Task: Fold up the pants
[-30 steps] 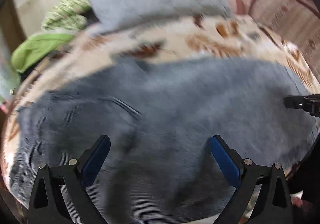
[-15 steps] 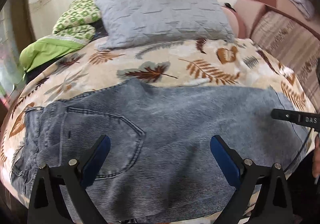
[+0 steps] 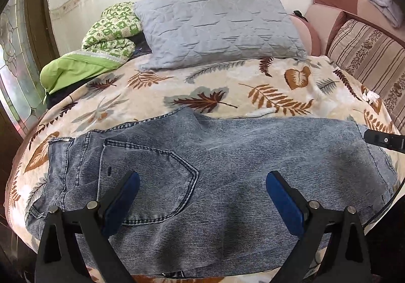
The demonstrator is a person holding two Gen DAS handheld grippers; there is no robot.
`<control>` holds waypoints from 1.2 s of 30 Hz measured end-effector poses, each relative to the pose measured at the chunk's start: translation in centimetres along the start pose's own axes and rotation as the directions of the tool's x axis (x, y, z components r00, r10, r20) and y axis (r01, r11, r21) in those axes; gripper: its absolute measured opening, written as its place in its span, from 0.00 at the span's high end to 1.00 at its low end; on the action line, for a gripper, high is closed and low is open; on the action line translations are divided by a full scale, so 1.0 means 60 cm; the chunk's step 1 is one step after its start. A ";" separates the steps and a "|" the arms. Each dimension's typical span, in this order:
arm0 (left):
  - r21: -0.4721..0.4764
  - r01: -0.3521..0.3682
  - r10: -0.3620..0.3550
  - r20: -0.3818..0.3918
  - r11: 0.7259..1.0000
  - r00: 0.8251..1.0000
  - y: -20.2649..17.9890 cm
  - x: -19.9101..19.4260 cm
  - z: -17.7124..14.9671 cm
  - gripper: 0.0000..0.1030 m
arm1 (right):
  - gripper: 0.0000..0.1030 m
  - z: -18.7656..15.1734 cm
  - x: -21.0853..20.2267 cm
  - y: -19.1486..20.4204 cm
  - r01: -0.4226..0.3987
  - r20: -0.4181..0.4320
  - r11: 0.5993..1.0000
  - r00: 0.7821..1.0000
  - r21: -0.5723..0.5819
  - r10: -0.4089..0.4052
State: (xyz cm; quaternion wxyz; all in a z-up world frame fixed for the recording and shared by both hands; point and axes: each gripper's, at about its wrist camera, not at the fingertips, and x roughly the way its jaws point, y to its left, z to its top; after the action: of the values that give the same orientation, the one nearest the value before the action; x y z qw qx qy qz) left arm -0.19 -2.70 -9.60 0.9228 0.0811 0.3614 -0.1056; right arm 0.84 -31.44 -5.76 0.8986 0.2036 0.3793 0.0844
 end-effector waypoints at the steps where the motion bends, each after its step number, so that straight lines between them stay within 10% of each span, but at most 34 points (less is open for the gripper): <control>1: -0.002 -0.003 0.003 0.005 1.000 1.000 0.000 -0.004 0.001 0.03 | 0.86 0.000 -0.005 0.000 -0.007 0.006 1.000 1.000 -0.002 0.007; 23: -0.271 -0.265 0.284 0.032 0.925 0.958 0.173 -0.100 0.010 0.03 | 0.86 -0.008 -0.033 -0.014 -0.011 0.019 1.000 1.000 0.019 0.010; 36: -0.316 -0.430 0.472 0.067 0.845 0.879 0.248 -0.174 0.019 0.03 | 0.86 -0.020 -0.050 -0.029 -0.007 0.000 0.999 1.000 0.052 0.007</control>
State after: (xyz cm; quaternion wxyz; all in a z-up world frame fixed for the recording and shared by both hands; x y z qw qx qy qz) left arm -3.16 12.83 -0.52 0.9466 0.0191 0.2770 0.1638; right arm -2.09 -33.58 -5.32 0.8927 0.2282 0.3809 0.0775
